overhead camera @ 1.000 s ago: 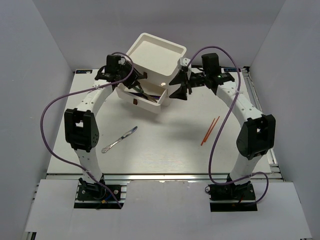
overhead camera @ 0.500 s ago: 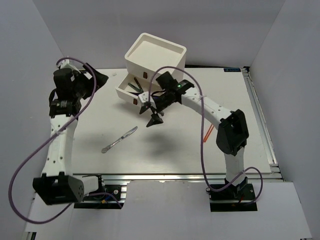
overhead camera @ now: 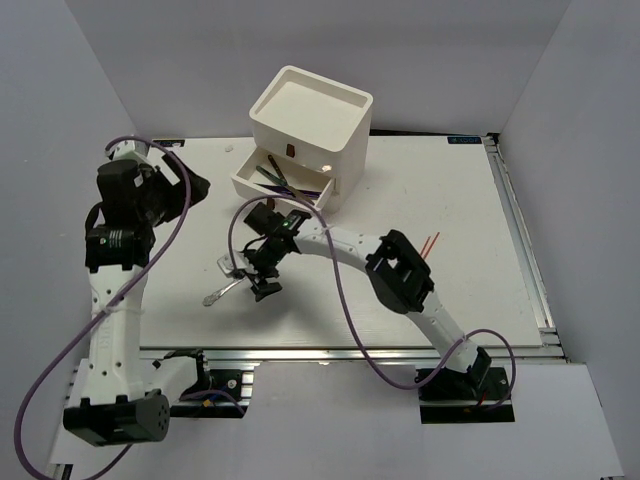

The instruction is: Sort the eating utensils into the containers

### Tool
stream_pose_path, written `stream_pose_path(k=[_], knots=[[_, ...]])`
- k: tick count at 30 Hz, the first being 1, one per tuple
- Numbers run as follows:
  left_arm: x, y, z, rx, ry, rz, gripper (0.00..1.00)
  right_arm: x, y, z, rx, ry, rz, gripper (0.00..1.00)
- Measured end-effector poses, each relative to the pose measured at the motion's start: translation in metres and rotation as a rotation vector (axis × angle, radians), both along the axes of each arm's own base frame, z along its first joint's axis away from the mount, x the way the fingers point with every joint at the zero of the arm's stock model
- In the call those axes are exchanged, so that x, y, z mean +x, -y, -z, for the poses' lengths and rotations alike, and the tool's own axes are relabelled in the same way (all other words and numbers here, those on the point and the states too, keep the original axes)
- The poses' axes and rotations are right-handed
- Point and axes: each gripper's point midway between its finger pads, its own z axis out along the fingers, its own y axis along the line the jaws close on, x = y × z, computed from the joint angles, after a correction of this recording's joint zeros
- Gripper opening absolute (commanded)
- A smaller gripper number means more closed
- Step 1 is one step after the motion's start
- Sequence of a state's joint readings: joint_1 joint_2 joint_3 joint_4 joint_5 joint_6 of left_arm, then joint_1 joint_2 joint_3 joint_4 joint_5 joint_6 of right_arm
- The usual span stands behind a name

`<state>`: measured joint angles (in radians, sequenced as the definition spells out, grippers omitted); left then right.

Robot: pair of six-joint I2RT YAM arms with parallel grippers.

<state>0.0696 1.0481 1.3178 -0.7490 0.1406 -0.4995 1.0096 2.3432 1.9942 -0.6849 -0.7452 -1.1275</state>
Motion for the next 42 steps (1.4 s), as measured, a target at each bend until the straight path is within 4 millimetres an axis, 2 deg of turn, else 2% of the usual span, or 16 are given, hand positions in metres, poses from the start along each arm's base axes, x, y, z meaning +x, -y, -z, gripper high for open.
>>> stream_pose_path(k=[3,7,12,16,19,24,25,31,34,38,42], knots=[[-0.018,0.001,-0.011,0.005,0.030,0.000,0.98,-0.004,-0.020,0.009,0.009,0.014,0.014,0.79],[-0.037,0.002,-0.020,0.006,0.055,0.000,0.98,0.006,-0.038,0.019,0.024,0.031,0.067,0.77],[-0.047,0.003,-0.017,0.009,0.038,0.000,0.98,0.020,-0.046,0.038,-0.001,0.034,0.161,0.72],[-0.049,0.003,-0.012,0.015,0.018,0.004,0.98,0.031,-0.054,0.038,0.008,0.043,0.215,0.68],[-0.051,0.002,-0.010,0.021,0.010,0.008,0.98,0.037,-0.058,0.038,0.018,0.058,0.242,0.60],[-0.052,0.002,-0.010,0.031,0.008,0.011,0.98,0.038,-0.059,0.040,0.017,0.086,0.240,0.39],[-0.053,0.002,-0.010,0.031,0.010,0.011,0.98,0.037,-0.058,0.041,0.014,0.090,0.234,0.34],[-0.055,0.001,-0.012,0.033,0.020,0.006,0.98,0.032,-0.052,0.044,-0.006,0.117,0.189,0.17],[-0.056,0.001,-0.012,0.032,0.022,0.001,0.98,0.030,-0.045,0.045,-0.018,0.136,0.177,0.15],[-0.057,0.000,-0.008,0.033,0.016,-0.004,0.98,0.025,-0.021,0.046,-0.067,0.155,0.180,0.14],[-0.055,0.000,-0.001,0.028,0.008,-0.008,0.98,0.016,0.012,0.047,-0.136,0.162,0.199,0.14]])
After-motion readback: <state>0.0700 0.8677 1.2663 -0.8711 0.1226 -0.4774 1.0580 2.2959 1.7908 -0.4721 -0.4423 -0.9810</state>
